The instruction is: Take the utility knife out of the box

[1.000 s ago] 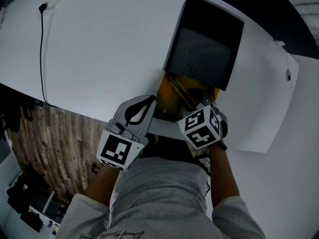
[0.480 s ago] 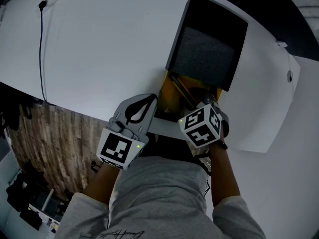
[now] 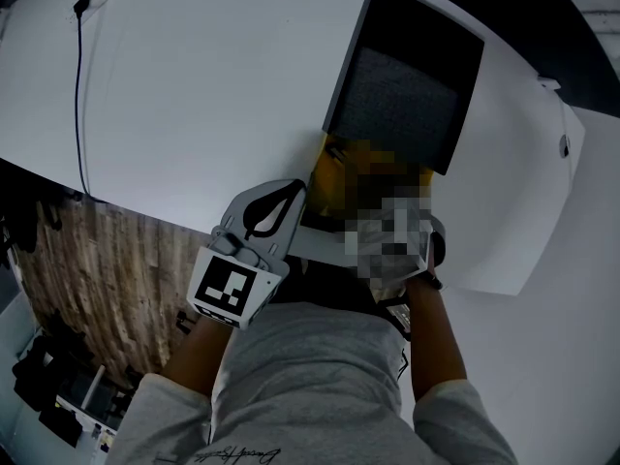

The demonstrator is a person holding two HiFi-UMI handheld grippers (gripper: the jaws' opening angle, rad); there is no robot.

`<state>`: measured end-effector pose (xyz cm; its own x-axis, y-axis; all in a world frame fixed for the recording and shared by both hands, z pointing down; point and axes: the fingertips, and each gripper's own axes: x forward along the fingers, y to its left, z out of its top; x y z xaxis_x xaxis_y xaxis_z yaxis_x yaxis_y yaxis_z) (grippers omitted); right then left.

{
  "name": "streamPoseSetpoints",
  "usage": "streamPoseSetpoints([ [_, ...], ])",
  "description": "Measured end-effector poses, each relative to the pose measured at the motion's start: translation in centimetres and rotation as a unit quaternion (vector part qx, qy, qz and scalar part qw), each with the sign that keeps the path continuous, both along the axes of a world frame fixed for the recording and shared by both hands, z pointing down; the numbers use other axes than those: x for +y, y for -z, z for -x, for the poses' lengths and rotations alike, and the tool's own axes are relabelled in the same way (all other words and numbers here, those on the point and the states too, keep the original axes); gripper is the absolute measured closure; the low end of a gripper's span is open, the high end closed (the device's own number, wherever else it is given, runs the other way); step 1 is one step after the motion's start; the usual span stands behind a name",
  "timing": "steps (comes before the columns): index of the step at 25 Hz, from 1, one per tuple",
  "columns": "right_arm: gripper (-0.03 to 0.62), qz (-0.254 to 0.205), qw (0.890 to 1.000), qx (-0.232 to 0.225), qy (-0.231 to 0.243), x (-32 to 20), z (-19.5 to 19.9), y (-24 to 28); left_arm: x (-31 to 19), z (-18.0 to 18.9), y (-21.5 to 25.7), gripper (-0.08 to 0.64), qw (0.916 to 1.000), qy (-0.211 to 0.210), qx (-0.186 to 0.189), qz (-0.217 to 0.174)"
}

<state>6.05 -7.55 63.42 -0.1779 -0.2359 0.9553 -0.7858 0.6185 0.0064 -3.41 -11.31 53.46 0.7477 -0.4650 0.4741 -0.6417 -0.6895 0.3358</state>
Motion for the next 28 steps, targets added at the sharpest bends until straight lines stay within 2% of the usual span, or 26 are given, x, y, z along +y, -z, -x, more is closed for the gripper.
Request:
streamPoseSetpoints([
  [2,0.46,0.0,1.0,0.0,0.0,0.0,0.0,0.0,0.2,0.1,0.0,0.56,1.0,0.0,-0.003,0.009],
  [17,0.46,-0.018,1.0,-0.009,-0.012,0.1,-0.1,1.2,0.2,0.3,0.5,0.56,1.0,0.004,0.0,-0.009],
  [28,0.46,-0.058,0.997,-0.034,-0.04,0.2,-0.5,4.7,0.9,-0.2,3.3,0.56,0.9994,0.001,0.0,-0.036],
])
